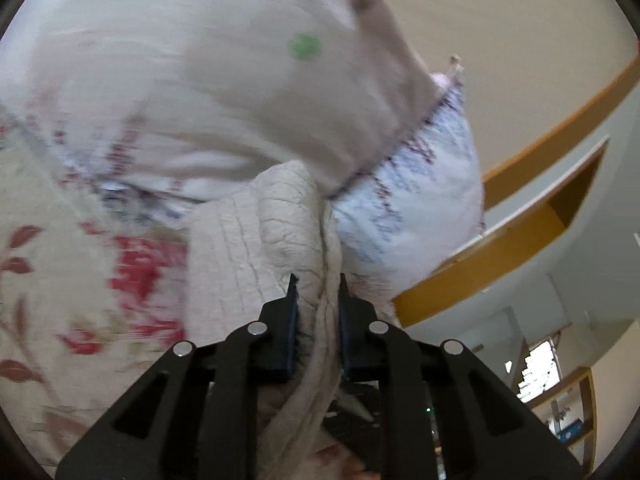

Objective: Fold small clothes

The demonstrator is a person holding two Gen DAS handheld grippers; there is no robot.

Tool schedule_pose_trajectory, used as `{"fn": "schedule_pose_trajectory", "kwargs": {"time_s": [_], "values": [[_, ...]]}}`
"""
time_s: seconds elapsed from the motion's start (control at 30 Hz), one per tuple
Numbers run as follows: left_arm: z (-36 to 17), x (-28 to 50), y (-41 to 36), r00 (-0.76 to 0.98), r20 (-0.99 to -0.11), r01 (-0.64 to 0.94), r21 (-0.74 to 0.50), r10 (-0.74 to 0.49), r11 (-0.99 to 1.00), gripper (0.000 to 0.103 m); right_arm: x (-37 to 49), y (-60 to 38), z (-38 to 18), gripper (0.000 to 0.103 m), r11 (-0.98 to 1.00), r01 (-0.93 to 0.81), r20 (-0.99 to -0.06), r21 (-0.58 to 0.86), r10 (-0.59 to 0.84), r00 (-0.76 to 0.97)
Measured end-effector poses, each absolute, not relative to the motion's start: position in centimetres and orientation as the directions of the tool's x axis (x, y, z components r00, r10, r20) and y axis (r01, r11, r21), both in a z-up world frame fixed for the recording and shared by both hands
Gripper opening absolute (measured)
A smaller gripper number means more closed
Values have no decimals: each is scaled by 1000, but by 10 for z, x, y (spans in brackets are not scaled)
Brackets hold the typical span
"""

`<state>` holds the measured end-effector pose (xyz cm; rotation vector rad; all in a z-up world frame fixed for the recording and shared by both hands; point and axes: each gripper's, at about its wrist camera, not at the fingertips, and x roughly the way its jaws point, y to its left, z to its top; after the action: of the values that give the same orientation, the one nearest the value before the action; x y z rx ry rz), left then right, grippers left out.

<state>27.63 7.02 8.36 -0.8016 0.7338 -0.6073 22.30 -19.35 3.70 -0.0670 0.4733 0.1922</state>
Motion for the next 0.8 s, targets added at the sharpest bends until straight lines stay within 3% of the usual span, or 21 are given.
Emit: {"fn": "schedule_pose_trajectory", "kwargs": {"time_s": [0.13, 0.27, 0.33, 0.37, 0.6, 0.63, 0.7, 0.77, 0.8], "values": [[90, 283, 28, 554, -319, 252, -816, -769, 520, 15, 221, -202, 41, 49, 973, -229, -467, 7, 205, 860], [88, 287, -18, 503, -315, 285, -819, -805, 498, 14, 205, -243, 46, 49, 975, -202, -415, 94, 223, 882], [83, 287, -40, 477, -326, 296, -815, -817, 498, 13, 199, -264, 45, 49, 974, -178, -397, 138, 219, 892], [77, 287, -56, 456, -334, 304, -813, -825, 497, 7, 196, -280, 44, 49, 970, -164, -390, 181, 223, 893], [21, 290, -140, 192, -408, 283, -848, -893, 448, 6, 193, -340, 22, 49, 915, -106, -392, 389, 268, 880], [22, 287, -141, 177, -404, 294, -849, -897, 440, 10, 193, -345, 23, 49, 904, -125, -377, 409, 292, 879], [35, 277, -131, 192, -400, 345, -827, -896, 443, 51, 191, -351, 24, 49, 883, -149, -361, 444, 329, 872], [50, 269, -107, 260, -395, 380, -797, -881, 470, 64, 194, -357, 28, 54, 835, -204, -335, 511, 412, 848], [56, 265, -92, 303, -404, 388, -775, -863, 499, 65, 196, -360, 29, 63, 811, -225, -325, 540, 447, 833]]}}
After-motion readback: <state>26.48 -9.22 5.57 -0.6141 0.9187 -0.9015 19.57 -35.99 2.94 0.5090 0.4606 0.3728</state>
